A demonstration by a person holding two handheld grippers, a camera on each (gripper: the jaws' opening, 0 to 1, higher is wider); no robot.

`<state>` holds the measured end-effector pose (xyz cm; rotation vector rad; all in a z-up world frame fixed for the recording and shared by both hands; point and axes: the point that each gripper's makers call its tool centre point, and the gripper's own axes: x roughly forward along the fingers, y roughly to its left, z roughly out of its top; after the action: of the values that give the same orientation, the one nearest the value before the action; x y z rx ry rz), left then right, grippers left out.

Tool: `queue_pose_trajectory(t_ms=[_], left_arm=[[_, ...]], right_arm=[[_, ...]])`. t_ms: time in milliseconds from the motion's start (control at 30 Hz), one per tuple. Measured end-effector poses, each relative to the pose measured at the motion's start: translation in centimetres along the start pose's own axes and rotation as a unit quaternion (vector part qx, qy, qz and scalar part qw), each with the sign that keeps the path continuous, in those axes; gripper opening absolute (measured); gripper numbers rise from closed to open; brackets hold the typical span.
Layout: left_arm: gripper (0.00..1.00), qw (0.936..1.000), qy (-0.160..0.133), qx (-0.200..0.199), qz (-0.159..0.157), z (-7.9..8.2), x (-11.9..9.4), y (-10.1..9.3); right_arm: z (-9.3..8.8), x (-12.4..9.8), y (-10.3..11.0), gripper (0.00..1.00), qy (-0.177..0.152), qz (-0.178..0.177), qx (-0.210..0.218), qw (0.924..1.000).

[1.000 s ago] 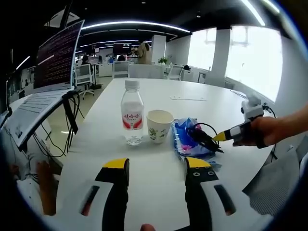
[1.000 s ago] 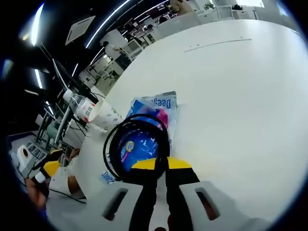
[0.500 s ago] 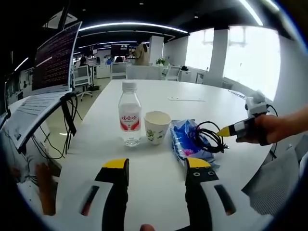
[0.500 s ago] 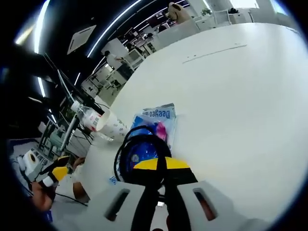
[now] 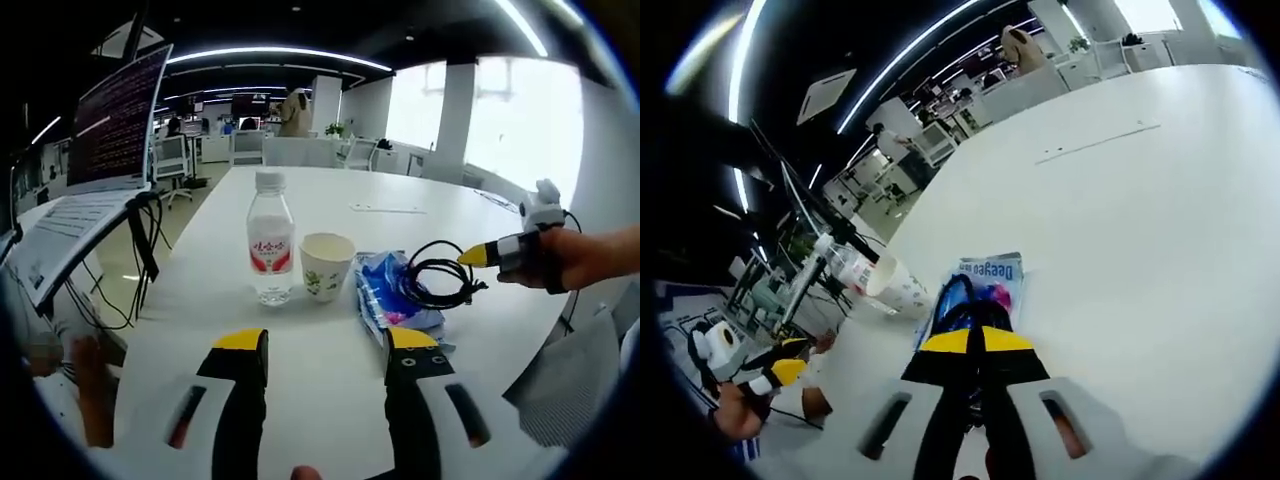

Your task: Arrange the tabletop items into an orderly group along one side of the table until the central work area is clear of visible clutter.

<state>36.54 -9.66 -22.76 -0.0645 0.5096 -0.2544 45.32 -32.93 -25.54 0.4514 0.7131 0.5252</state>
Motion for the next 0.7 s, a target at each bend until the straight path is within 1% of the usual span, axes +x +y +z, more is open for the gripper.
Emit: queue_pose_trajectory(t_ms=[133,167,233,333,400,500,700], left_arm=[[0.46,1.0,-0.002,-0.004,0.001,0.1,-0.1,0.1],[0.46,1.0,-0.003,-0.005,0.002,0.1,-0.1,0.2],[0.46,1.0,-0.004,0.004,0.006,0.3,-0.2,0.2],[0.47,0.9998,-0.003,0.017,0.004,0.4,-0.1,-0.2],[0.48,0.9998,-0.003,0.02,0.002,0.6,-0.1,-0.4],[0.48,0.9998,-0.005,0.019,-0.001,0.8,-0.2,-0.4],[0.48,0.9998,-0.013,0.018,-0.002,1.8,0.0,-0.3]], right_arm=[[0.4,-0.4,0.6,0.0,-0.006,0.009,-0.004,0.9999],[0.6,-0.5,0.8,0.0,-0.012,0.014,-0.003,0.9998],[0.9,-0.7,1.2,0.0,-0.017,0.024,0.0,0.9996],[1.2,-1.1,1.3,0.0,-0.02,0.024,-0.008,0.9995],[1.6,-1.6,1.3,0.0,-0.027,0.026,-0.003,0.9993],[2.1,-2.3,1.3,0.0,-0.036,0.026,-0.001,0.999],[3.3,-3.6,1.2,0.0,-0.055,0.026,-0.001,0.9981]])
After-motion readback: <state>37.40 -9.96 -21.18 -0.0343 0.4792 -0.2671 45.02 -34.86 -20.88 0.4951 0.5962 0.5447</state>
